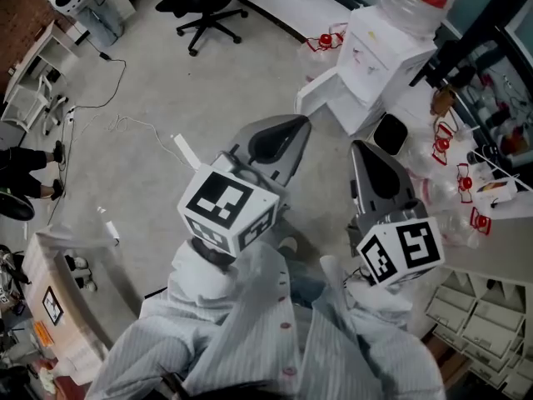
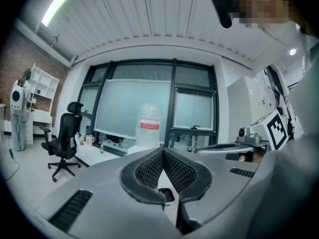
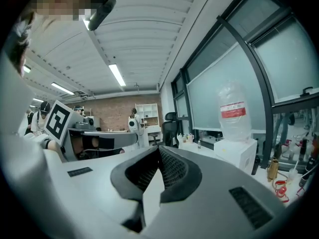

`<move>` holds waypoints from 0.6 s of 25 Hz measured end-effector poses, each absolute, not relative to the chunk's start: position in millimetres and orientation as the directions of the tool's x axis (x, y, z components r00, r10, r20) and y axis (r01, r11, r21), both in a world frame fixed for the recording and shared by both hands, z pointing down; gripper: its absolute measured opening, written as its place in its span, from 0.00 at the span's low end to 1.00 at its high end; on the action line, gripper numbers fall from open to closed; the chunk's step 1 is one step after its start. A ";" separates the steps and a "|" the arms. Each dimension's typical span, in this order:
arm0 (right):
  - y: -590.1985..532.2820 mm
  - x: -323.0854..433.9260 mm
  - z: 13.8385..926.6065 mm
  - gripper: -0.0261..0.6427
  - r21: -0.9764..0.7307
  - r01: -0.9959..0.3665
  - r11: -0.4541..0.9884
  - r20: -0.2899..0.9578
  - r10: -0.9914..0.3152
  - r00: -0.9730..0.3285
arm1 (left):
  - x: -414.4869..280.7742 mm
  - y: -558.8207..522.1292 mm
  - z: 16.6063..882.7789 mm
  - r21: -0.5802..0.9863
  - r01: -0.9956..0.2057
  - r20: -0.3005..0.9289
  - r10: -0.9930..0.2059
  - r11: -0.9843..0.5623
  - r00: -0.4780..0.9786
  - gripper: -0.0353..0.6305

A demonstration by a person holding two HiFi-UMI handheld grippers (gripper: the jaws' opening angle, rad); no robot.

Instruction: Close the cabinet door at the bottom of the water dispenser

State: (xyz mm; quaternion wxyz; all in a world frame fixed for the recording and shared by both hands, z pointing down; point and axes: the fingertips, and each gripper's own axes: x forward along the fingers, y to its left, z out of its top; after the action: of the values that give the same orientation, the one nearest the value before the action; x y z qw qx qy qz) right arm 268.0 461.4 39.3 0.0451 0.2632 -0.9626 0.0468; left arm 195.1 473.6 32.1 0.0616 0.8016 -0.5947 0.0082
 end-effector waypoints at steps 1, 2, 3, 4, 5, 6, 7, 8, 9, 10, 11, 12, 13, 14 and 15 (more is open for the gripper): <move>459.0 265.7 40.0 0.06 -0.069 -0.508 0.858 0.112 -0.500 -0.859 | 191.8 471.5 32.7 0.089 -0.956 0.088 -0.954 -0.278 0.286 0.07; 456.5 262.6 41.1 0.06 -0.071 -0.506 0.860 0.114 -0.497 -0.860 | 188.2 469.5 33.8 0.091 -0.958 0.090 -0.956 -0.273 0.280 0.07; 453.7 258.9 42.3 0.06 -0.072 -0.504 0.861 0.117 -0.494 -0.862 | 184.2 467.2 35.2 0.093 -0.959 0.093 -0.957 -0.268 0.276 0.07; 450.7 254.6 43.5 0.06 -0.073 -0.501 0.862 0.120 -0.492 -0.863 | 180.2 464.6 36.9 0.096 -0.959 0.096 -0.957 -0.265 0.274 0.07; 447.3 249.6 44.5 0.06 -0.073 -0.499 0.863 0.122 -0.489 -0.864 | 175.9 461.4 38.5 0.100 -0.959 0.098 -0.957 -0.264 0.274 0.07; 443.5 243.9 45.4 0.06 -0.072 -0.497 0.865 0.123 -0.487 -0.865 | 171.5 457.5 40.0 0.102 -0.959 0.100 -0.956 -0.265 0.275 0.07; 439.4 237.4 46.3 0.06 -0.070 -0.495 0.866 0.125 -0.485 -0.866 | 167.0 452.8 41.5 0.105 -0.958 0.102 -0.955 -0.267 0.278 0.07; 435.1 230.3 47.6 0.06 -0.069 -0.493 0.867 0.128 -0.483 -0.866 | 162.2 447.4 42.9 0.106 -0.957 0.104 -0.954 -0.270 0.281 0.07; 429.9 222.9 49.0 0.06 -0.067 -0.492 0.868 0.132 -0.481 -0.867 | 157.0 440.9 43.8 0.106 -0.956 0.107 -0.953 -0.273 0.284 0.07; 423.6 215.2 50.5 0.06 -0.067 -0.491 0.868 0.136 -0.480 -0.867 | 151.2 433.4 44.0 0.104 -0.955 0.108 -0.952 -0.277 0.288 0.07; 416.0 207.1 52.3 0.06 -0.067 -0.492 0.868 0.140 -0.480 -0.866 | 144.7 424.7 44.0 0.102 -0.954 0.109 -0.950 -0.282 0.292 0.07; 407.4 199.0 54.5 0.06 -0.069 -0.495 0.866 0.144 -0.482 -0.864 | 137.7 415.4 44.0 0.099 -0.953 0.112 -0.948 -0.287 0.298 0.07; 398.3 190.8 57.0 0.06 -0.071 -0.499 0.864 0.149 -0.485 -0.861 | 130.0 405.9 44.3 0.097 -0.951 0.115 -0.946 -0.293 0.303 0.07; 389.1 182.5 59.4 0.06 -0.073 -0.504 0.861 0.155 -0.490 -0.858 | 121.5 396.6 44.7 0.095 -0.950 0.118 -0.945 -0.296 0.306 0.07; 380.0 173.9 61.1 0.06 -0.076 -0.509 0.857 0.159 -0.494 -0.855 | 112.0 387.5 44.7 0.095 -0.950 0.120 -0.944 -0.299 0.309 0.07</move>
State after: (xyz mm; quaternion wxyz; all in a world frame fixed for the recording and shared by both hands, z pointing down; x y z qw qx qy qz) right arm 173.9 380.0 61.1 0.0670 0.2609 -0.9613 0.0575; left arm 112.0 387.5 44.7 0.0741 0.8055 -0.5876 0.0205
